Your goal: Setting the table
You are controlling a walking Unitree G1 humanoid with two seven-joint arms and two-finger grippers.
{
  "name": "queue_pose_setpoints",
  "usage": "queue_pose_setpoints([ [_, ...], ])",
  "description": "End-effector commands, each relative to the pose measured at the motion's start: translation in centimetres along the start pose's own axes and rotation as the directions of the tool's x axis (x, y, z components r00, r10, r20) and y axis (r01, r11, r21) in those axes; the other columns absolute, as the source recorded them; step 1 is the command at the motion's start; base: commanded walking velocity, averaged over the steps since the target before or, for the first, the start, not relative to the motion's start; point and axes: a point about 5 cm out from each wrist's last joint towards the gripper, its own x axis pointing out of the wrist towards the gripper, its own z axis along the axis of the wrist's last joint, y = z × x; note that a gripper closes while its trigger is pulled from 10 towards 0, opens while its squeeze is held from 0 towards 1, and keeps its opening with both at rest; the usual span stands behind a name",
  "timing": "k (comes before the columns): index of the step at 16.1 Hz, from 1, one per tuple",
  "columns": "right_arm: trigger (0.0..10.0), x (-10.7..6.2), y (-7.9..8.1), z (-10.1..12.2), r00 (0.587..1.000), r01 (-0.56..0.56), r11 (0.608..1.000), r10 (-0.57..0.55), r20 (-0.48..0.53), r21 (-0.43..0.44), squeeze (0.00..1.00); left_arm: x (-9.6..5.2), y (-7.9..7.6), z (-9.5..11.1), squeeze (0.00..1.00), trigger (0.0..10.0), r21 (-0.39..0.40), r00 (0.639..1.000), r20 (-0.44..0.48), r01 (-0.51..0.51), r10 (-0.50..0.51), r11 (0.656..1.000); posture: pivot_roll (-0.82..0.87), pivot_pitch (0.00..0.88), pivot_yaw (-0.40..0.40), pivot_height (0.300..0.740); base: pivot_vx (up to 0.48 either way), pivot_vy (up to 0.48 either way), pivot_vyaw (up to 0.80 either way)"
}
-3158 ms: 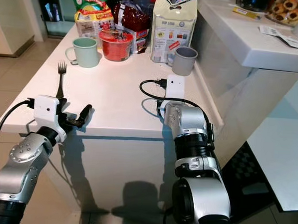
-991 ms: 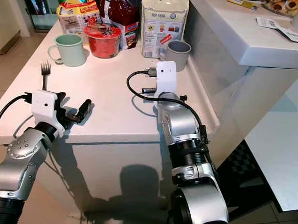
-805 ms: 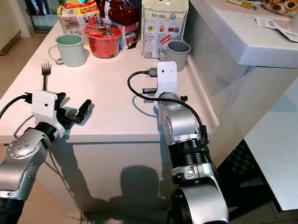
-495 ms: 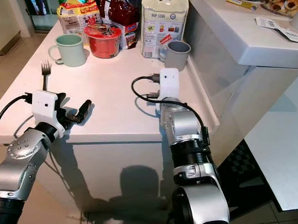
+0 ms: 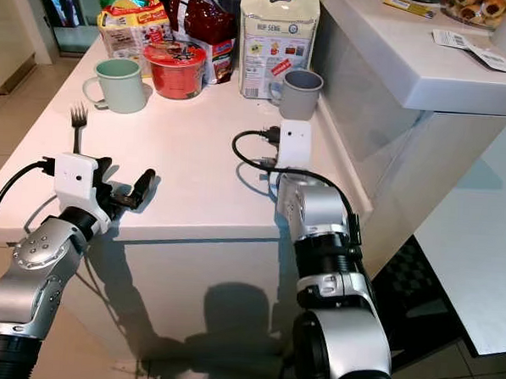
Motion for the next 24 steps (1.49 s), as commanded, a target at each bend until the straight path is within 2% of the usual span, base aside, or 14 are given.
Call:
queue_pose_setpoints([
  [1,10.0,0.0,-0.1,0.5,1.000,0.001,1.000,-0.001,0.001,0.012,1.00,0.1,0.0,0.0,0.00,10.0,0.004,1.000,-0.008,0.003,-0.003,1.000,0.16,0.000,-0.004,0.740,0.000,0.000,0.00],
  [8,10.0,-0.2,0.0,1.8,1.000,-0.003,1.000,0.002,0.016,0.031,1.00,0.1,0.1,0.0,0.00,10.0,0.005,1.000,-0.007,0.000,0.000,1.000,0.16,0.000,-0.005,0.740,0.000,0.000,0.00],
  [9,10.0,-0.2,0.3,1.8,1.000,-0.008,0.999,0.007,0.017,0.032,0.18,0.1,0.1,0.0,0.00,10.0,0.004,1.000,-0.006,-0.001,0.001,1.000,0.16,0.000,-0.008,0.740,0.000,0.000,0.00],
  [10,10.0,-0.3,0.6,1.8,1.000,-0.019,0.999,0.019,0.015,0.036,0.00,0.1,0.0,0.0,0.00,10.0,0.003,1.000,-0.006,-0.002,0.002,1.000,0.16,0.000,-0.009,0.740,0.000,0.000,0.00],
  [15,10.0,-0.1,1.3,2.4,0.999,-0.033,0.999,0.033,0.029,0.007,0.00,0.0,0.0,0.0,0.00,10.0,0.000,1.000,-0.006,-0.008,0.008,1.000,0.17,0.000,-0.017,0.740,0.000,0.000,0.00],
  [18,10.0,0.5,1.1,3.2,0.995,0.014,0.999,-0.010,0.095,-0.044,0.00,-0.1,0.0,0.0,0.00,10.0,-0.003,1.000,-0.004,-0.012,0.012,1.000,0.17,0.000,-0.021,0.740,0.000,0.000,0.00],
  [22,10.0,0.9,1.0,3.8,0.991,0.033,0.998,-0.027,0.132,-0.045,0.00,-0.1,0.0,-0.1,0.00,10.0,-0.003,1.000,-0.005,-0.014,0.014,1.000,0.18,0.000,-0.025,0.740,0.000,0.000,0.00],
  [24,10.0,1.6,0.3,3.9,0.991,0.066,0.998,-0.064,0.117,-0.012,0.00,-0.3,0.1,0.0,0.00,10.0,0.000,1.000,-0.006,-0.016,0.016,1.000,0.19,0.000,-0.035,0.740,0.000,0.000,0.00],
])
